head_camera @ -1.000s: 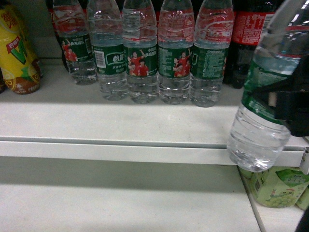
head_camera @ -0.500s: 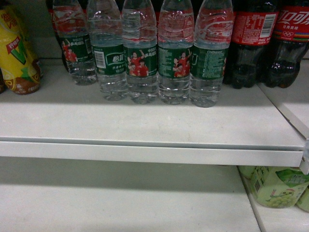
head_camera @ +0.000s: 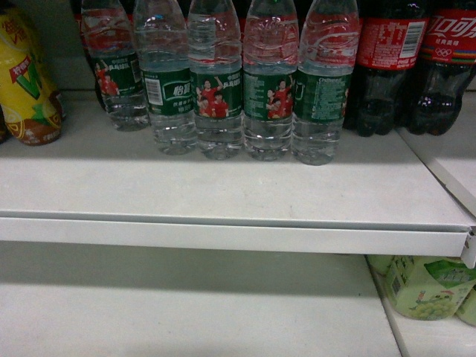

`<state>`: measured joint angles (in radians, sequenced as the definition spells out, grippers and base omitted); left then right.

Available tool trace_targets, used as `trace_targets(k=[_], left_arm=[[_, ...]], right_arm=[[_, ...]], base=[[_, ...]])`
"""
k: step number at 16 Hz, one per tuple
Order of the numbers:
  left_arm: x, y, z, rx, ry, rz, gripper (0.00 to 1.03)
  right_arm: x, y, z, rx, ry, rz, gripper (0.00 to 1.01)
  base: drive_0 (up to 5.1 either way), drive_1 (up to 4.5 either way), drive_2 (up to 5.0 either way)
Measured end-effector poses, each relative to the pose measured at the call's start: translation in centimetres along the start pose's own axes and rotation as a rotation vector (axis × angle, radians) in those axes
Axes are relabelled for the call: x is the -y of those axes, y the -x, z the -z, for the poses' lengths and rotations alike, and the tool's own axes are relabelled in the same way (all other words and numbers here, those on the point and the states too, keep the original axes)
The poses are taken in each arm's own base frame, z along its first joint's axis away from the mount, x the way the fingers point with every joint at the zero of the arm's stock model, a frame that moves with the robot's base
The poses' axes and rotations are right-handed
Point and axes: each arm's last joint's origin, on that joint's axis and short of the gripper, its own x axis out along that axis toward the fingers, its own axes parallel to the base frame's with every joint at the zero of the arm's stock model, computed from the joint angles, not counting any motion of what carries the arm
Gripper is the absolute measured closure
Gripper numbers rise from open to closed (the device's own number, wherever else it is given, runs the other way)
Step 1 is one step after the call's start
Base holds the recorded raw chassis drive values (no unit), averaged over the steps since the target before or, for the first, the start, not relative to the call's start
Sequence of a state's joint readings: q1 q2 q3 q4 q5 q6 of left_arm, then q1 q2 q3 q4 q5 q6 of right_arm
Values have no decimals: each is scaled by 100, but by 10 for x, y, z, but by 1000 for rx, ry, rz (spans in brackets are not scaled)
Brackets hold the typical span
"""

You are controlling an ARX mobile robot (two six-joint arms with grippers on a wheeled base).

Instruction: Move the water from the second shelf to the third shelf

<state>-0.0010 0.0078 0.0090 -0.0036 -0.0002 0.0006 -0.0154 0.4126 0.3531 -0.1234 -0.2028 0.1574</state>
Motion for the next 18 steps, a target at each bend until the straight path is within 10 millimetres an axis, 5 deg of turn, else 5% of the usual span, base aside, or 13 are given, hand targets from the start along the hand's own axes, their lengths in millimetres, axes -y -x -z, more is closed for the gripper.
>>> trace_targets(k=[4, 18], left_arm=[[0, 0, 0, 0, 0, 0, 5], [0, 0, 0, 0, 0, 0, 5]], right_arm=[[-9, 17, 3, 13, 12, -37, 64], [-9, 19, 2, 26, 9, -31, 64]], base=[[0, 0, 0], [0, 0, 0]])
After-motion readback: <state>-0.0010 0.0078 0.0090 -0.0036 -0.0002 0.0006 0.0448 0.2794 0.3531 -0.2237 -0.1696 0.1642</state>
